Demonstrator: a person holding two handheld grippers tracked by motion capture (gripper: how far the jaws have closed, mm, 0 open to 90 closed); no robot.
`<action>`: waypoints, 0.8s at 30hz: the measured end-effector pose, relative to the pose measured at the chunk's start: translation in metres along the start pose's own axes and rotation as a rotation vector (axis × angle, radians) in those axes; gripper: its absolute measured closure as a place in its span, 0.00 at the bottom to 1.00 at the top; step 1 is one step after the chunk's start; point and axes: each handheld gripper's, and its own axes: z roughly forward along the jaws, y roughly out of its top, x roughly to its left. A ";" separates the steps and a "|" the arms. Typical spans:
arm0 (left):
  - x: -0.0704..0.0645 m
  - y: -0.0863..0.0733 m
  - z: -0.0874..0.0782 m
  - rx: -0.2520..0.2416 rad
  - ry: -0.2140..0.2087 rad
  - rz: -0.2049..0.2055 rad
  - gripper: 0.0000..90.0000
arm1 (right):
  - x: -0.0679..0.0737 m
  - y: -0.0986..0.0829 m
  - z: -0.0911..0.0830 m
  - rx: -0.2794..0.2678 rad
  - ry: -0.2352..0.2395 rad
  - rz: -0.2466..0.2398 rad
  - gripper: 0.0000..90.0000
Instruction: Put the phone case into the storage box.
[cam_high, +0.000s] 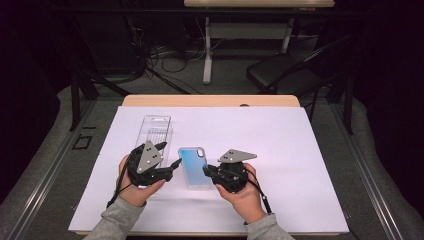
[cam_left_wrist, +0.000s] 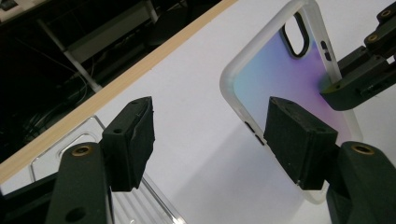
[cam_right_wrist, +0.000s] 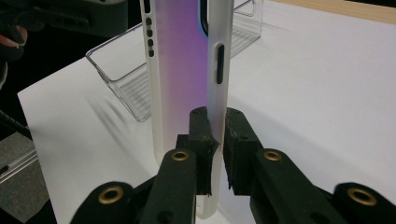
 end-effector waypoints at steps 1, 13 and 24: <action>0.000 0.000 0.000 -0.003 0.003 0.003 0.37 | 0.001 0.000 0.001 0.000 0.002 -0.003 0.92; -0.003 0.003 -0.003 0.002 0.027 0.043 0.44 | 0.008 -0.001 0.003 0.012 0.000 -0.026 0.92; -0.005 0.003 -0.003 0.016 0.045 0.064 0.52 | 0.011 -0.002 0.004 0.019 -0.012 -0.049 0.92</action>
